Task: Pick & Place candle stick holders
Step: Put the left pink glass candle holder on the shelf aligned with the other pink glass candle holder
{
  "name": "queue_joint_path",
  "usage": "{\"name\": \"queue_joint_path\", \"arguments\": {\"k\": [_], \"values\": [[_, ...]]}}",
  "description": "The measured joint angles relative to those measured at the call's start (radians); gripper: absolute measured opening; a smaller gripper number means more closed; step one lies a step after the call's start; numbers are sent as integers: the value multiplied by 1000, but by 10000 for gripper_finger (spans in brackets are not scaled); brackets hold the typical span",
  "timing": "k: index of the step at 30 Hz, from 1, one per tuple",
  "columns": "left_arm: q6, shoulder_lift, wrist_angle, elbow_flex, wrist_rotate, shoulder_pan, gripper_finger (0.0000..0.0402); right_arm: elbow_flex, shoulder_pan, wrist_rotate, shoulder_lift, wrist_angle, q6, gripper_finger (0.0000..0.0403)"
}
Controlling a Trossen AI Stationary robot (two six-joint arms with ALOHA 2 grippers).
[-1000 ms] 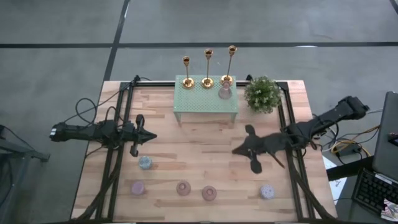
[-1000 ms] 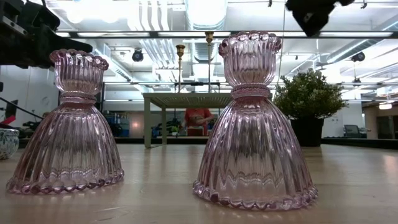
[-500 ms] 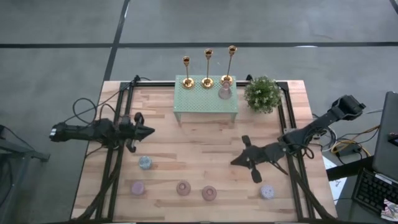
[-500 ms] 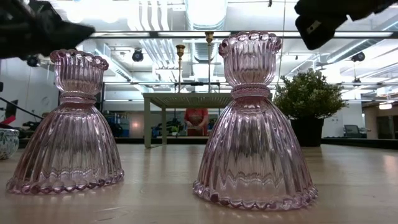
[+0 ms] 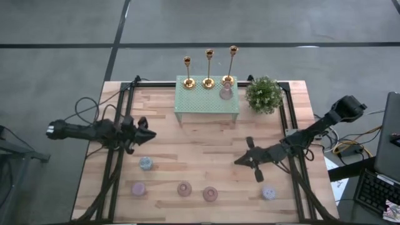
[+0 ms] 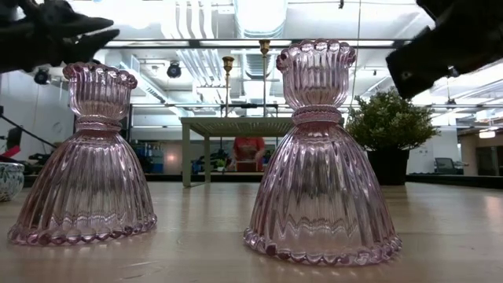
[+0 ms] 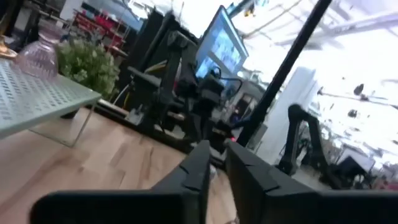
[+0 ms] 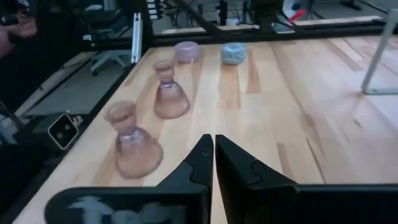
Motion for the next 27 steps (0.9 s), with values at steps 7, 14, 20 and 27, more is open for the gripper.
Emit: {"name": "queue_joint_path", "arguments": {"k": [7,14,20,27], "values": [[99,158,184,3,18,-69,175,-91,-3,87,-81,31,27,13],[192,354,183,103,-20,-152,266,-147,-2,109,-143,31,83,13],[291,561,123,229,-39,-233,278,-155,-2,111,-154,32,90,13],[286,808,-54,396,-75,-310,277,-164,-2,112,-152,30,106,13]]}}
